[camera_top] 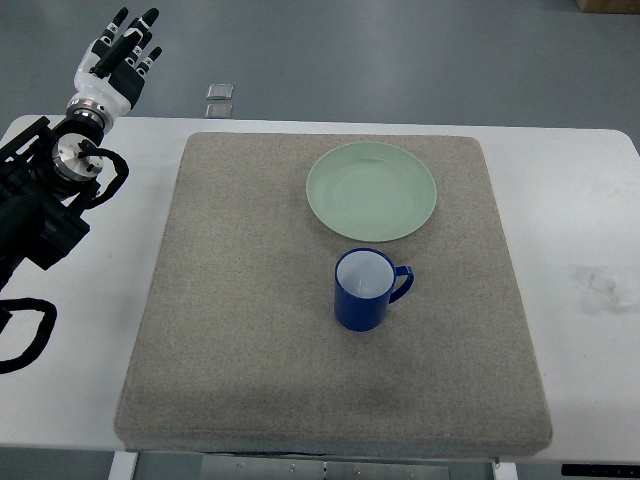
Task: Place cup left of plate with left hand
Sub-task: 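Raise the left hand and swing it over the pad toward the plate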
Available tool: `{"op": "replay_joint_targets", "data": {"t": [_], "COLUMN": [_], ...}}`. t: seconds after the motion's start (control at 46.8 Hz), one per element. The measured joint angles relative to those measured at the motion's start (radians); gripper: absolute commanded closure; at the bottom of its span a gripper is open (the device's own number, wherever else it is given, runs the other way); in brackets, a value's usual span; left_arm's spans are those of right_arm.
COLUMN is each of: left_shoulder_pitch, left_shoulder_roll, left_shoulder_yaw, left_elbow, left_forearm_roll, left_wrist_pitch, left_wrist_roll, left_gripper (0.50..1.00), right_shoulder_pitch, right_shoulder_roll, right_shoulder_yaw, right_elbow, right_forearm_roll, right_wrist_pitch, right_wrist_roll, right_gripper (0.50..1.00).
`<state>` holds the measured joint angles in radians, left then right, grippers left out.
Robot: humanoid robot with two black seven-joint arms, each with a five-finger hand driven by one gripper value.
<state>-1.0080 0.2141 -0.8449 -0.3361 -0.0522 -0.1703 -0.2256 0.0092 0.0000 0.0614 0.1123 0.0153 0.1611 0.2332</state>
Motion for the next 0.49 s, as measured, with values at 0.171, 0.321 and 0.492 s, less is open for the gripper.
{"op": "replay_joint_targets", "data": {"t": [0.171,0.321,0.492], "left_shoulder_pitch": [0.001,0.000,0.003], "left_shoulder_roll": [-0.001,0.000,-0.002], "left_shoulder_yaw": [0.001,0.000,0.000], "left_elbow": [0.000,0.000,0.001], "left_forearm_roll": [0.002,0.001,0.000], "left_wrist_pitch": [0.000,0.000,-0.001], "left_wrist_roll": [-0.001,-0.001,-0.002], "left_gripper": [0.501,0.501,0.504], "right_shoulder_pitch": [0.000,0.000,0.000], "right_shoulder_roll": [0.000,0.000,0.000], "right_shoulder_yaw": [0.000,0.000,0.000], "right_elbow": [0.000,0.000,0.000], "right_forearm_roll": [0.000,0.000,0.000], "right_wrist_pitch": [0.000,0.000,0.000], "right_wrist_roll": [0.000,0.000,0.000], "right_gripper": [0.568,0.568,0.568]}}
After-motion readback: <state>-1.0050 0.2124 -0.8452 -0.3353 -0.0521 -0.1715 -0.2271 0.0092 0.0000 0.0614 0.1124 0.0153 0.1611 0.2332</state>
